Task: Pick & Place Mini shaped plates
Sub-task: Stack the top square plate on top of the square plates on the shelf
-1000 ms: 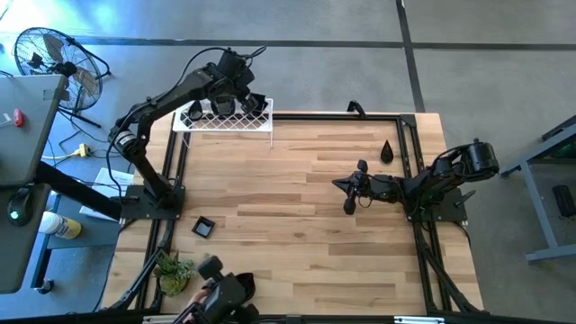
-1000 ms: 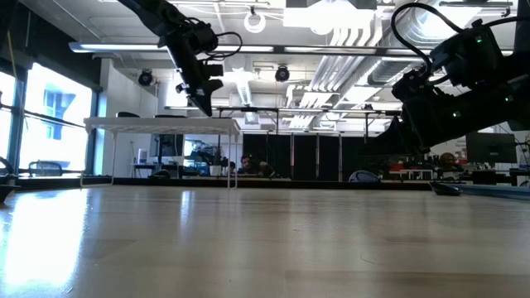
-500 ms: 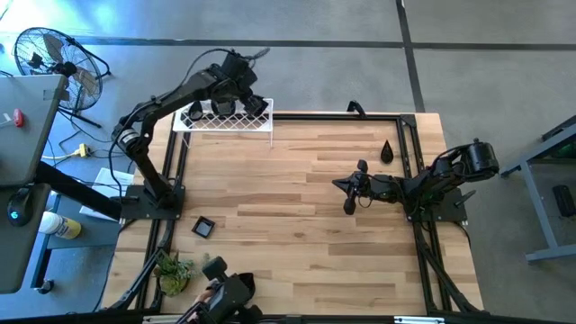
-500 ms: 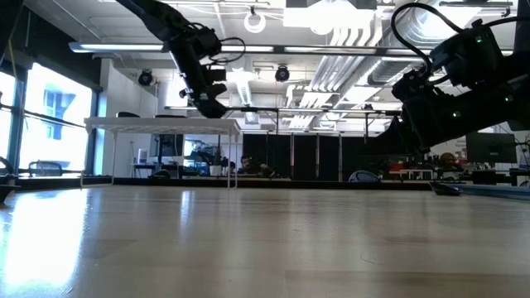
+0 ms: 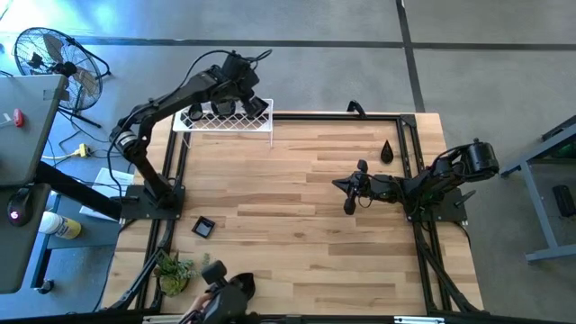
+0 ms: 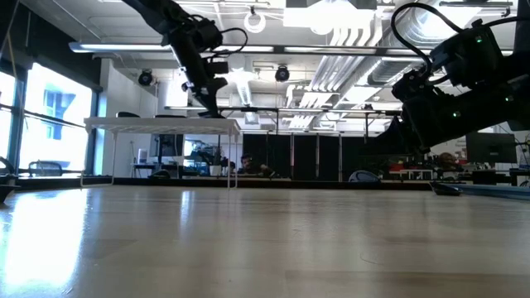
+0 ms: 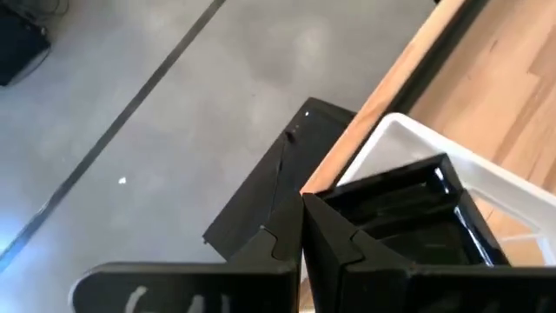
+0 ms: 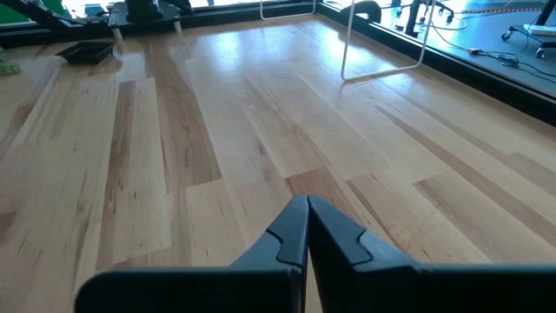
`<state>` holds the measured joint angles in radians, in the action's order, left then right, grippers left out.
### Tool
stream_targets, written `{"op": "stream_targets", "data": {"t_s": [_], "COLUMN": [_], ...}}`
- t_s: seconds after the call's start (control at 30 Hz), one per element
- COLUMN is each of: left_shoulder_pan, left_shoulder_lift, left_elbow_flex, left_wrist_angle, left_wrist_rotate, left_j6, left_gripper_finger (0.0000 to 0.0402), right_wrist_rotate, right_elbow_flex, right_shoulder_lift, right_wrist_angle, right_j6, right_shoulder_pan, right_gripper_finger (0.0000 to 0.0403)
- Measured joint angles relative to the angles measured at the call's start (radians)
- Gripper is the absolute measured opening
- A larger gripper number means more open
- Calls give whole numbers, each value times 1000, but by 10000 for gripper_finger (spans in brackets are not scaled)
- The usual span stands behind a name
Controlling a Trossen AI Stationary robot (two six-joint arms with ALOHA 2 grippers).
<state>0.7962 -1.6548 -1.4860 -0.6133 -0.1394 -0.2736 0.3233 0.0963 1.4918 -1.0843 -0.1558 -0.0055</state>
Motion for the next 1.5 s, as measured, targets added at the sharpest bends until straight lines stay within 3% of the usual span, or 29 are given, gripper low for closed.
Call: {"op": "stream_targets", "data": {"t_s": [0.3,0.73,0.93,1.23,1.37,1.5], "left_shoulder_pan": [-19,-52,-99,-191,-188,-188], "left_shoulder_lift": [37,79,81,81,81,80], "left_elbow_flex": [0,-1,0,0,0,0], "left_wrist_angle": [-128,-215,-246,-289,-282,-268], "left_wrist_rotate": [101,133,-54,-75,-109,-127], "left_j6": [-86,-169,-222,-366,-397,-412], "left_gripper_finger": [0,1,16,125,136,123], "right_wrist_rotate": [0,0,0,0,0,-1], "right_elbow_flex": [0,0,0,0,0,0], "right_shoulder_lift": [0,0,0,0,0,0], "right_wrist_angle": [0,0,-1,-6,-7,-9], "right_j6": [0,3,3,3,3,3], "right_shoulder_pan": [0,0,0,0,0,0], "right_gripper_finger": [2,3,4,2,4,6]}}
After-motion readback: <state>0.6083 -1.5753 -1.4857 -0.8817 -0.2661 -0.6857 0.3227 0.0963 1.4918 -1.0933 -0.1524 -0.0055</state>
